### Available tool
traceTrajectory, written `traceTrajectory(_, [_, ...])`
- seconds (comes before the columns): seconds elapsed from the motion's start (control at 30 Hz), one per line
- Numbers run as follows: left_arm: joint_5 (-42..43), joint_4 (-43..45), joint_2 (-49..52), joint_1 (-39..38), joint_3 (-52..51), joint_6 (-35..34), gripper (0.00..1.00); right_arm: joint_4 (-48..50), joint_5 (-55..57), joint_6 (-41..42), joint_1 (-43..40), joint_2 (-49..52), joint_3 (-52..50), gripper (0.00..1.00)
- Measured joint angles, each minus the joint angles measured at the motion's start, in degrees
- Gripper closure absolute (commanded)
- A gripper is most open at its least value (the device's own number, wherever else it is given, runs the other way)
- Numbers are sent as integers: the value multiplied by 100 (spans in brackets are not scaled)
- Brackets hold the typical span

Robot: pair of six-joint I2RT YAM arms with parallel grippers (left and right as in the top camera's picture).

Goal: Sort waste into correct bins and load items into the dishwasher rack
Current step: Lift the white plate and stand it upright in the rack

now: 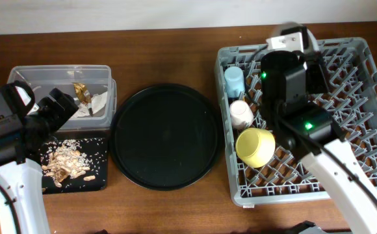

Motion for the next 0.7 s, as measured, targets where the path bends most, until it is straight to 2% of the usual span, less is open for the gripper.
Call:
traceTrajectory(0.17, [0, 0, 0, 0, 0, 0, 1, -459, -127, 267, -444, 483, -11, 96])
traceTrajectory(0.43, [0, 0, 0, 0, 0, 0, 1, -522, -505, 426, -466, 1569, -15, 96])
traceTrajectory(0.47, [0, 0, 0, 0, 0, 0, 1, -525, -570, 424, -466, 1668, -15, 93])
traceTrajectory(0.5, [0, 0, 0, 0, 0, 0, 1, -522, -651, 426, -466, 1764, -15, 88])
traceTrajectory(0.57, [0, 0, 0, 0, 0, 0, 1, -525, -848, 437, -466, 1921, -20, 49])
traceTrajectory(0.67, [0, 0, 0, 0, 0, 0, 1, -496, -994, 444, -466, 1950, -26, 10])
traceTrajectory(0.7, [0, 0, 0, 0, 0, 0, 1, -481, -1010, 459, -466, 1950, -26, 2])
